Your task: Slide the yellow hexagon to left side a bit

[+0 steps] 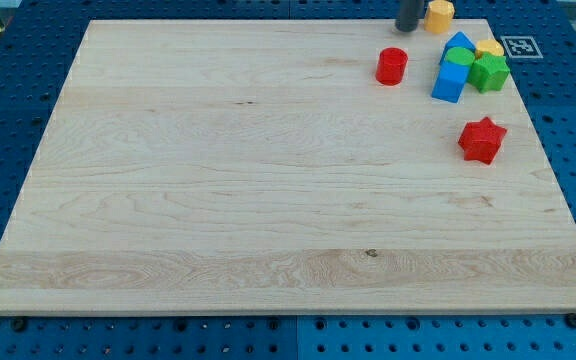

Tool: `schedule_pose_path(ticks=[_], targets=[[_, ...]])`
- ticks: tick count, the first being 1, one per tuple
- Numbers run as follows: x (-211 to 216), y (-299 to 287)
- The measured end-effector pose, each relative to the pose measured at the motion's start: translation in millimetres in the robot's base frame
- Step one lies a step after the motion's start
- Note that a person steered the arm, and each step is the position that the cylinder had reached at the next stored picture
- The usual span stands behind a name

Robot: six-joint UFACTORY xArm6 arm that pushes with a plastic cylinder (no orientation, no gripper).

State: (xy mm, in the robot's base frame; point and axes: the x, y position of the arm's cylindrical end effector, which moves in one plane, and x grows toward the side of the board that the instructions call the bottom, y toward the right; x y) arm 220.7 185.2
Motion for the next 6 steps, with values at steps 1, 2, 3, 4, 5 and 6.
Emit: schedule_pose_path(ticks=[1, 2, 3, 4, 5, 6], targets=[[23.6, 39.6], [7.3, 86.5], [-29.6, 110.8], [-29.6, 110.8], [-28.8, 77.4], [-29.0, 8.0]])
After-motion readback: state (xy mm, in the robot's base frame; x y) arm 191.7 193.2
